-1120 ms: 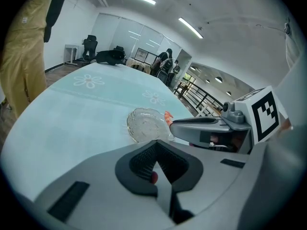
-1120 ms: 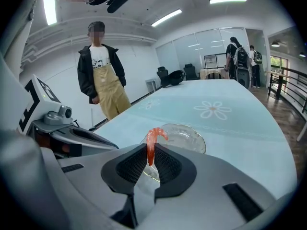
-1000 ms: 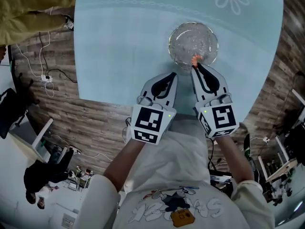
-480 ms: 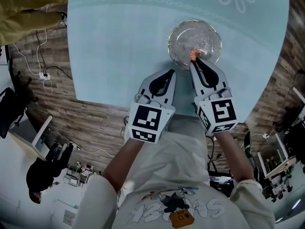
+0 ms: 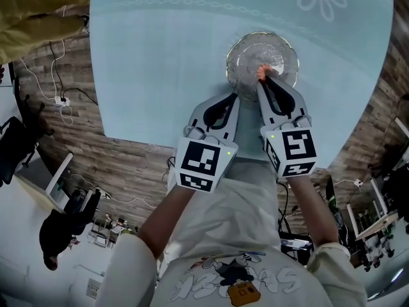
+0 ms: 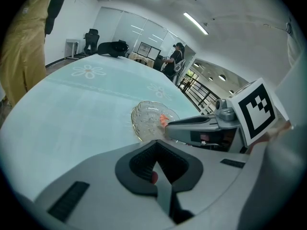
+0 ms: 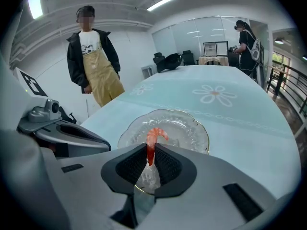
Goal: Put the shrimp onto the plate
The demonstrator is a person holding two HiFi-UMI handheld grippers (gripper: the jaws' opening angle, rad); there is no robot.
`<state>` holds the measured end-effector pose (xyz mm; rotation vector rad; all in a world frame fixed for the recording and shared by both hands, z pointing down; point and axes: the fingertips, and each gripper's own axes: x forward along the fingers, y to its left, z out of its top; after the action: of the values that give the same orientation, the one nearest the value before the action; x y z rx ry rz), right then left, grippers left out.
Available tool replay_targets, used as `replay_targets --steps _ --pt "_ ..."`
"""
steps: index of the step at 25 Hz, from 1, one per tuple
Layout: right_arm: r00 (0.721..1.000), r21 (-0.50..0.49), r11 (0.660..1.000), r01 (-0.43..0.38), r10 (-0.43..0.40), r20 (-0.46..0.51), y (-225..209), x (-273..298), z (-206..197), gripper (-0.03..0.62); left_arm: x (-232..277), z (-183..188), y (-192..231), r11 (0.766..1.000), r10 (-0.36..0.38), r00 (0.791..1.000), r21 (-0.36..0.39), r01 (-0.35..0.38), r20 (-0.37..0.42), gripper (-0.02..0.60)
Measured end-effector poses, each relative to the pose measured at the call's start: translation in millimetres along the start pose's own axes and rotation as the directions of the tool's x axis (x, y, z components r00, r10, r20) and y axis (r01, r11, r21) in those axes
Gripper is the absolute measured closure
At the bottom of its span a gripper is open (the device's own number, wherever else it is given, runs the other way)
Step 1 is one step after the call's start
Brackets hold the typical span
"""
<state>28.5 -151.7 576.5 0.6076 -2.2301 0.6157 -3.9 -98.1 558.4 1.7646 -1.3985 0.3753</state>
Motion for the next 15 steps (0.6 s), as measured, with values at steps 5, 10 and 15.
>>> replay_targets --steps 5,10,15 --pt "1.0 0.001 1.0 -0.004 0.004 -0.021 4.3 5.0 0.5 0.526 -0.9 1.7 5.2 1.0 0.004 1.0 0.015 -0.004 -0.003 0.574" --pt "1.0 0.008 1.0 -0.006 0.007 -0.021 5.1 3.4 -2.2 0.527 -1.7 -5.0 0.0 1.0 0.001 1.0 0.02 -0.001 -0.009 0.574" --pt "1.0 0.015 1.0 0.008 -0.008 -0.015 0.0 2.0 -2.6 0.526 -1.7 -7.8 -4.8 1.0 -0.001 1.0 0.018 0.001 -0.007 0.574"
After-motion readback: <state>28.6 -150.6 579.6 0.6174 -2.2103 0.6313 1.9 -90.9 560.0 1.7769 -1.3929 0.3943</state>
